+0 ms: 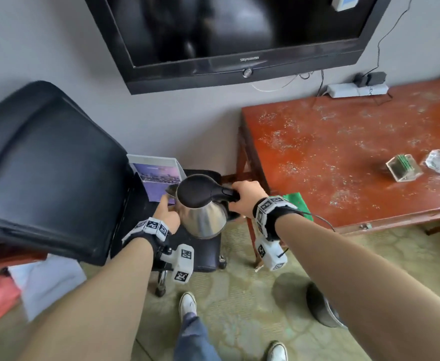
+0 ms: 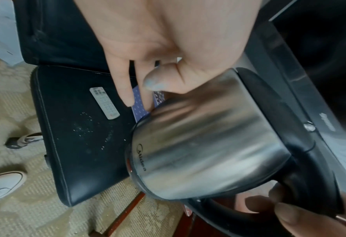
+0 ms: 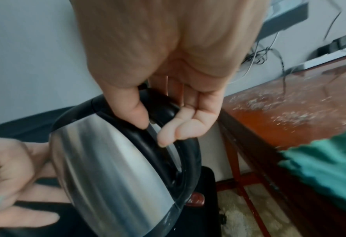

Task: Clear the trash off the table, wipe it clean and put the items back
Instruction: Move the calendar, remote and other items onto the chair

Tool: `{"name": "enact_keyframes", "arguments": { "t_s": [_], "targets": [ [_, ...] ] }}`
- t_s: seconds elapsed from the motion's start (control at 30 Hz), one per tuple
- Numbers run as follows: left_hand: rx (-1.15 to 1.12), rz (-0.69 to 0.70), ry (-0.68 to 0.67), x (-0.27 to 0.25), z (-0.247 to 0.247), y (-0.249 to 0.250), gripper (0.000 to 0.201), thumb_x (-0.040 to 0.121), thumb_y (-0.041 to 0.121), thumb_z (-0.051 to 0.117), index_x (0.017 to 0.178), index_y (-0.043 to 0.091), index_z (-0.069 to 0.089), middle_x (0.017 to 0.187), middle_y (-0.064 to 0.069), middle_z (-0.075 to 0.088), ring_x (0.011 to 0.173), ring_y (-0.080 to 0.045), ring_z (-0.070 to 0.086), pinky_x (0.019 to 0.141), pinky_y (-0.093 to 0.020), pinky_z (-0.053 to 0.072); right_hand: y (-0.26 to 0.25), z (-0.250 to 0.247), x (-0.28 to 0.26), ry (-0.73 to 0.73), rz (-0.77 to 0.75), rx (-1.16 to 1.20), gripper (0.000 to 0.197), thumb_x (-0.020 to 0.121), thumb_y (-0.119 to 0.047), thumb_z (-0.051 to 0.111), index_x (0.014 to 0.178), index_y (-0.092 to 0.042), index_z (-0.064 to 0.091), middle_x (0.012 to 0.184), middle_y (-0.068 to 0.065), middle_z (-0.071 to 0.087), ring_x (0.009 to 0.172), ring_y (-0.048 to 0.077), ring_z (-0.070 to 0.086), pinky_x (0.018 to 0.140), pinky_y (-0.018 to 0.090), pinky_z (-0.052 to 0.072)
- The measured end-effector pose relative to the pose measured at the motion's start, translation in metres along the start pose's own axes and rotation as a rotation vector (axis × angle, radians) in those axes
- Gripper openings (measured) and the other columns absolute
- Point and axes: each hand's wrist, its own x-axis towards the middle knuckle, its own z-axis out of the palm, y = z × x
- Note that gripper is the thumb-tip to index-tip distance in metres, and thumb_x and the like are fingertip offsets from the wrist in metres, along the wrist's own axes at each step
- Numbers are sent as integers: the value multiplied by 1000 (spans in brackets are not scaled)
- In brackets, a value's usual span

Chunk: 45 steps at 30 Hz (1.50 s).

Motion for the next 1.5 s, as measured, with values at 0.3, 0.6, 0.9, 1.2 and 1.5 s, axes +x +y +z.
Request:
{"name": "enact_keyframes", "arguments": {
  "t_s": [0.3, 0.6, 0.9, 1.2, 1.5],
  "targets": [
    [31, -208, -173, 119, -64, -147, 73, 78, 10, 53, 140, 40, 30, 112, -5, 68, 90, -38, 67, 74, -50, 57, -69, 132, 101, -177, 165, -18, 27, 80, -24, 67, 105, -15, 61, 90, 9, 58, 83, 32, 60, 68, 28, 44],
    [-19, -296, -285, 165, -55, -179, 65, 76, 9, 48, 132, 41, 38, 111, 1, 68, 99, -34, 65, 92, -52, 53, -57, 206, 146, -209, 323, 15, 20, 78, -29, 70, 87, -23, 52, 85, 6, 65, 83, 29, 62, 65, 26, 40],
    [-26, -266, -327, 277, 6, -206, 76, 77, 28, 56, 140, 56, 24, 122, -5, 65, 97, -33, 67, 85, -55, 58, -10, 211, 203, -171, 364, 27, 28, 84, -19, 64, 111, -14, 59, 95, 14, 67, 88, 32, 59, 71, 27, 41],
    [98, -282, -310, 256, 5, -163, 85, 81, 10, 53, 148, 49, 19, 126, -2, 60, 97, -37, 65, 66, -32, 51, 20, 244, 220, -216, 404, 69, 28, 87, -21, 62, 114, -13, 56, 97, 14, 65, 87, 32, 57, 69, 27, 39],
    [55, -232, -313, 271, 9, -166, 85, 75, 12, 54, 136, 63, 24, 135, 8, 59, 101, -31, 67, 79, -43, 57, 25, 243, 226, -186, 402, 92, 26, 87, -21, 61, 111, -14, 56, 93, 16, 65, 77, 30, 54, 65, 27, 38]
  ]
}}
